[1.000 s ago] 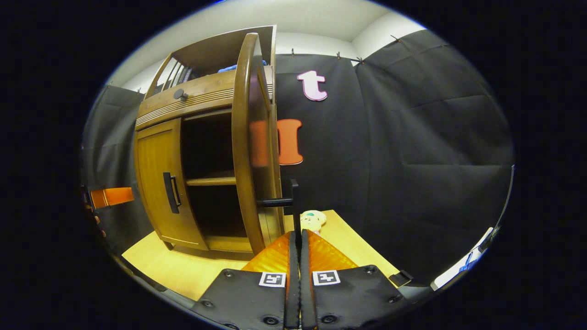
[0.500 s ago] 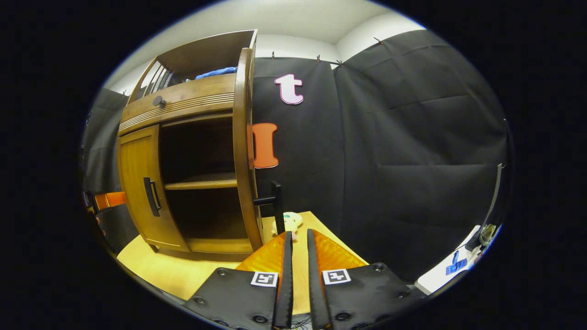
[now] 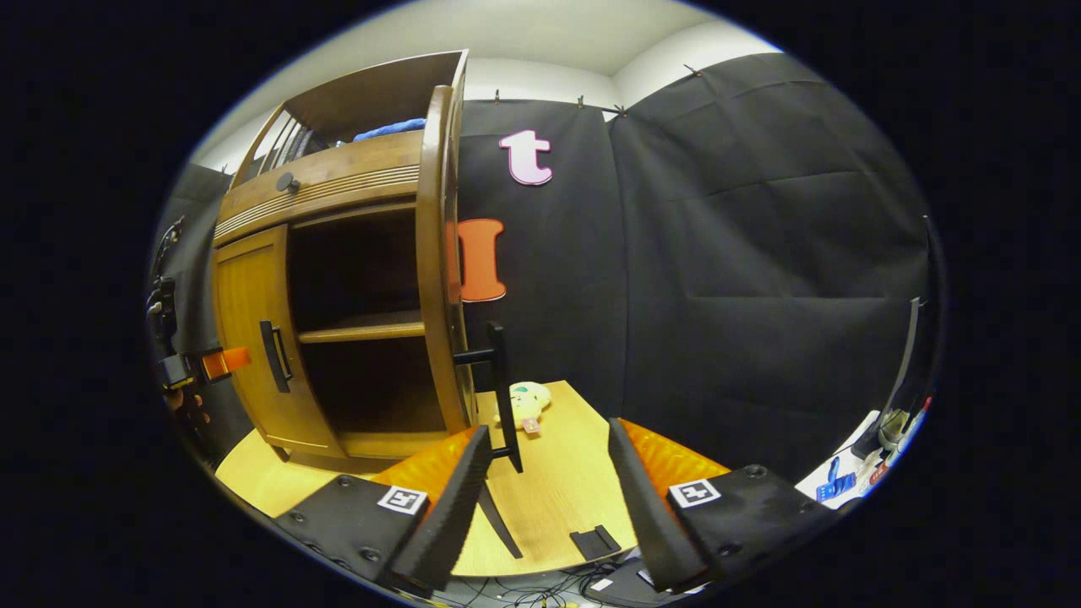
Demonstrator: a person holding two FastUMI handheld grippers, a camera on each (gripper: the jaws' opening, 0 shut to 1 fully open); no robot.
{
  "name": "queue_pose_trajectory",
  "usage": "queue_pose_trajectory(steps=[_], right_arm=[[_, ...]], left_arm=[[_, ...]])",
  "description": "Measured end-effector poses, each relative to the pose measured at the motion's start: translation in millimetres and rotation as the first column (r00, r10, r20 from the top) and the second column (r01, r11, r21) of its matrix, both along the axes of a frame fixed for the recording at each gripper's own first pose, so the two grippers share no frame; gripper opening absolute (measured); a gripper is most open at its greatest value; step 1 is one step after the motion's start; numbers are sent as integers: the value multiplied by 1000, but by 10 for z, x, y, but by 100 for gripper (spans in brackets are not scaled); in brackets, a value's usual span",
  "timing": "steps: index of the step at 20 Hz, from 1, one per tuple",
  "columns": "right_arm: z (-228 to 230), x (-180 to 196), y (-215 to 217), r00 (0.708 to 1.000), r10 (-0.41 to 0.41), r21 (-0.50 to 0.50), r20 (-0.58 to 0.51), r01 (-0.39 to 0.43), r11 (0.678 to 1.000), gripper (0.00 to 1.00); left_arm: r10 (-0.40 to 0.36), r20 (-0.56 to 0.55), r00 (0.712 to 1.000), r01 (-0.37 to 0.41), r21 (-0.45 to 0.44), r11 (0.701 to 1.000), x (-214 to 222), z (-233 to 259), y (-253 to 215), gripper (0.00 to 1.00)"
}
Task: Open the right door of the double-door shoe cabinet with the right hand, and open the left door with the left hand.
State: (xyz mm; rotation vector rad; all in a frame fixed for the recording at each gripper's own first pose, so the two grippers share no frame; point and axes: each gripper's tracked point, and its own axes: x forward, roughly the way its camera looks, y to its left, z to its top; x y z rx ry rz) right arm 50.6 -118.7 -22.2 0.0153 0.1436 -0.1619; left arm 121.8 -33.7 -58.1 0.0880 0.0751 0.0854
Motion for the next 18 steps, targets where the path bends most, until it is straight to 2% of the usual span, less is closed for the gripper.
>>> queue_pose_trajectory(steps=[3,4,6,9,16,18], right_arm=[[-15,-18,-44,1000,-11,16,0,11,1000,98],[-13,-20,-58,1000,-14,16,-1,14,1000,95],[-5,-49,-64,1000,-17,8,-1,17,1000,89],[4,-64,-68,1000,-18,2,-2,18,1000,89],[6,-84,-88,1000,-20,-6,-8,20,1000,89],[-9,-87,-101,1000,-21,-4,-13,21,1000,89]], left_arm=[[-30,6,1000,30,-6,1000,94,-60,-10,98],[-38,2,999,38,-1,999,123,-84,-12,91],[-37,-4,999,37,32,999,208,-122,-12,91],[-20,-10,1000,21,70,997,546,-301,9,91],[0,-34,999,2,60,998,923,-496,184,89],[6,-20,1000,-5,69,998,969,-473,200,74]])
